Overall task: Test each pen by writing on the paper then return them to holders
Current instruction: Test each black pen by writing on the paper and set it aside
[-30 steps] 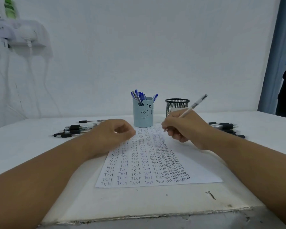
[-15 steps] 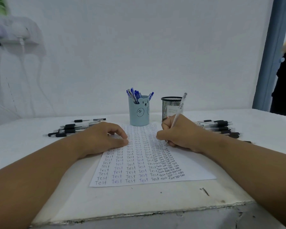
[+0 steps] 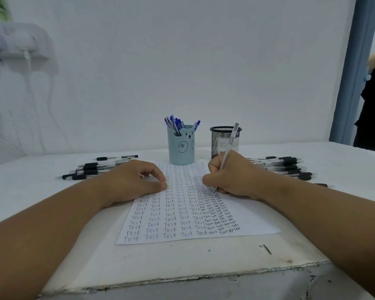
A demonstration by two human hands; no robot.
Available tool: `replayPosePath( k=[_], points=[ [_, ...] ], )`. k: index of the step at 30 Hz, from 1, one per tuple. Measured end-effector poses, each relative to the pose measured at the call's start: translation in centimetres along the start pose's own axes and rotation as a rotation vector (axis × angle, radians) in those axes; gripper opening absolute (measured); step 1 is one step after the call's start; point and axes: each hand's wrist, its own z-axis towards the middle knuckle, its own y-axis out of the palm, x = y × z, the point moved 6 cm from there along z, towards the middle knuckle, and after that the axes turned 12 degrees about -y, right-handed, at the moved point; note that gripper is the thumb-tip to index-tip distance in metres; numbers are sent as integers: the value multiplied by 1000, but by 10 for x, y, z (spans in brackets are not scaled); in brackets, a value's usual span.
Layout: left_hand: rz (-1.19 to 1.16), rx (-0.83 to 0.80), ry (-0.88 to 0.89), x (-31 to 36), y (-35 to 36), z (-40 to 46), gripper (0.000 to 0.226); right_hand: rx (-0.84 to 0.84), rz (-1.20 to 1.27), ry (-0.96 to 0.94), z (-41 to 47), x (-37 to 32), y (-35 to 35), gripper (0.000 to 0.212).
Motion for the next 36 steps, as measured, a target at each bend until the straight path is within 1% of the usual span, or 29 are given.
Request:
replayPosePath(
  k=[7,17,21,23,26,27,29,31,33,36],
  points=[
    [10,0,0,-1,0,1,19,8,48,37,-2,4,0,42],
    [9,-3,-7,-1,0,0,18,-27,3,14,-1,2,0,40],
    [8,6,-2,0,0,-1,18,18,35,26,-1,5,-1,42],
    [4,27,13,1,-1,-3,16,39,121,16,-1,1,-1,36],
    [-76,98,99,8,-6,-7,12,80,209,-92,-3,-9,-4,10],
    [-106,125,143,12,-8,-9,11,98,189,-128,-3,-12,-6,2],
    [-174,162,219,20,-12,-13,10,134,49,-164,0,-11,-8,5],
    [-273,154,269,27,-13,-16,14,142,-31,-129,2,-8,-9,9],
    [-381,134,295,32,-14,-19,21,90,-87,-123,2,-7,-6,10],
    [-483,150,275,35,-14,-20,27,23,-221,-177,0,-12,-2,8]
  ],
)
